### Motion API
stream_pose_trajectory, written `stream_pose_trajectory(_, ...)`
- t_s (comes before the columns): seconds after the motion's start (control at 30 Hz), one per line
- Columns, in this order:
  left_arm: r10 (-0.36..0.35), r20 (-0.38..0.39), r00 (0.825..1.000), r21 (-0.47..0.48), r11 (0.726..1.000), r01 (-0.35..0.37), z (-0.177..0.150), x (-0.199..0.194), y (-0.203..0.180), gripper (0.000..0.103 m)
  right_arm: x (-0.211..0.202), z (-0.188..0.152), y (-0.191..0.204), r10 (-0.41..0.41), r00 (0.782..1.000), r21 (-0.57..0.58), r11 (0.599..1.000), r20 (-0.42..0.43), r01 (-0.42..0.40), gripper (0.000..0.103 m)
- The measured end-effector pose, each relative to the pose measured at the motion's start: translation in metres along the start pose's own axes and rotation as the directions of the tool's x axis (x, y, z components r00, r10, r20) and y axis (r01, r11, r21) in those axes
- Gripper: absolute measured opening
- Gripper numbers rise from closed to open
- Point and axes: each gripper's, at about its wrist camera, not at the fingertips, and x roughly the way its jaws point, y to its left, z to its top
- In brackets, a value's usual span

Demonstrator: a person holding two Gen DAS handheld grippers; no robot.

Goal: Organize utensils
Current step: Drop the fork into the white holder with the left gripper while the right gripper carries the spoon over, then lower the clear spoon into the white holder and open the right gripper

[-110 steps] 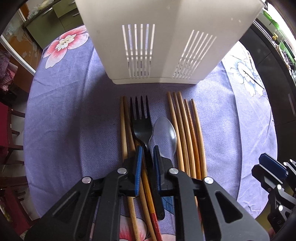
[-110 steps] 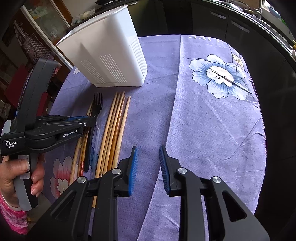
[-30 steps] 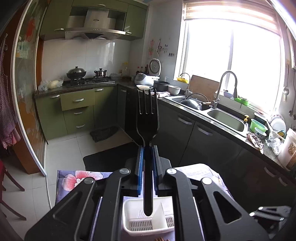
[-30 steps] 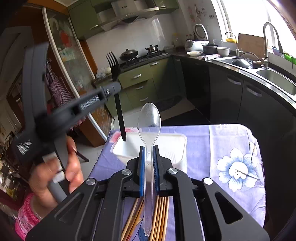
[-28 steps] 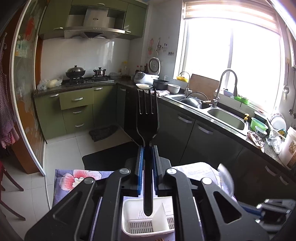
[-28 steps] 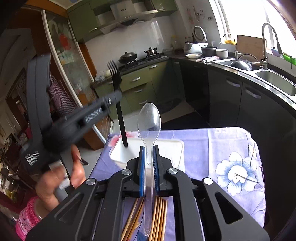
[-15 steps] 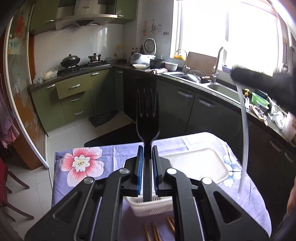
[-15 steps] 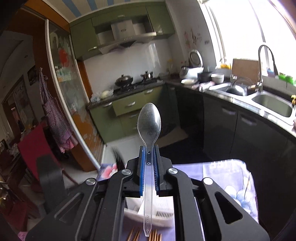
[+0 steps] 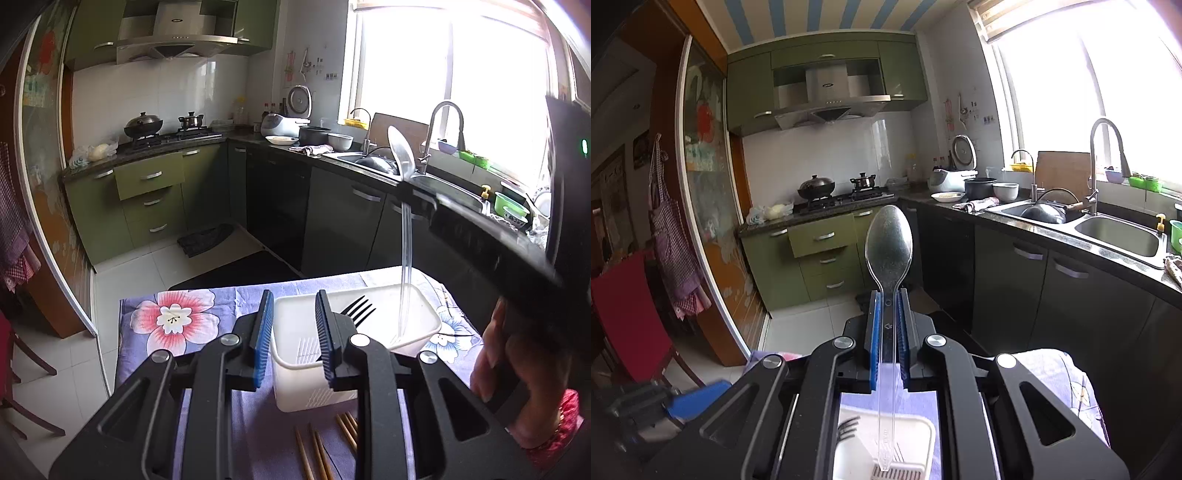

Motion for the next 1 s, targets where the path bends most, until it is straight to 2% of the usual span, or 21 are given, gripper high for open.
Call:
stream_pose_trajectory(0.3, -0.024, -0.011, 1.0, -0.005, 1.0, 0.024, -0.017, -0.024, 0.0, 0.023, -0.031, -0.05, -0.003, 0.005, 1.0, -0.045, 0.999, -0.017, -0.006, 0.01)
stream_pose_trajectory(0.57, -0.013, -0.042, 0.999, 0.02, 1.0, 0.014, -0.043, -0.05, -0.005, 0.031, -0.047, -0.084, 0.002, -0.004, 0.996, -0.09, 0.996, -0.092, -0.004, 0.01)
stream_pose_trajectory(0.63, -0.009, -0.055, 0.998, 0.025, 1.0, 0.011, -0.049, -0.054, -0.006, 0.031, -0.049, -0.089, 0.002, -0.002, 0.994, -0.091, 0.996, -0.11, -0.008, 0.015)
stream_pose_trajectory(0.7, -0.004, -0.068, 0.998, 0.03, 1.0, 0.006, -0.054, -0.057, -0.006, 0.031, -0.055, -0.09, 0.002, -0.009, 0.994, -0.094, 0.996, -0.109, -0.001, 0.028)
stream_pose_trajectory(0.8, -0.001, -0.097, 0.995, 0.032, 0.999, 0.004, -0.063, -0.059, -0.007, 0.031, -0.066, -0.092, 0.004, -0.017, 0.994, -0.106, 0.994, -0.104, 0.006, 0.034)
stream_pose_trajectory(0.9, -0.003, -0.147, 0.989, 0.028, 1.0, 0.007, -0.072, -0.056, -0.009, 0.031, -0.083, -0.09, 0.003, -0.028, 0.995, -0.108, 0.994, -0.093, 0.017, 0.034)
stream_pose_trajectory(1.0, -0.018, -0.235, 0.972, 0.012, 1.0, 0.021, -0.087, -0.046, -0.009, 0.031, -0.102, -0.086, -0.003, -0.04, 0.995, -0.082, 0.996, -0.094, 0.033, 0.037)
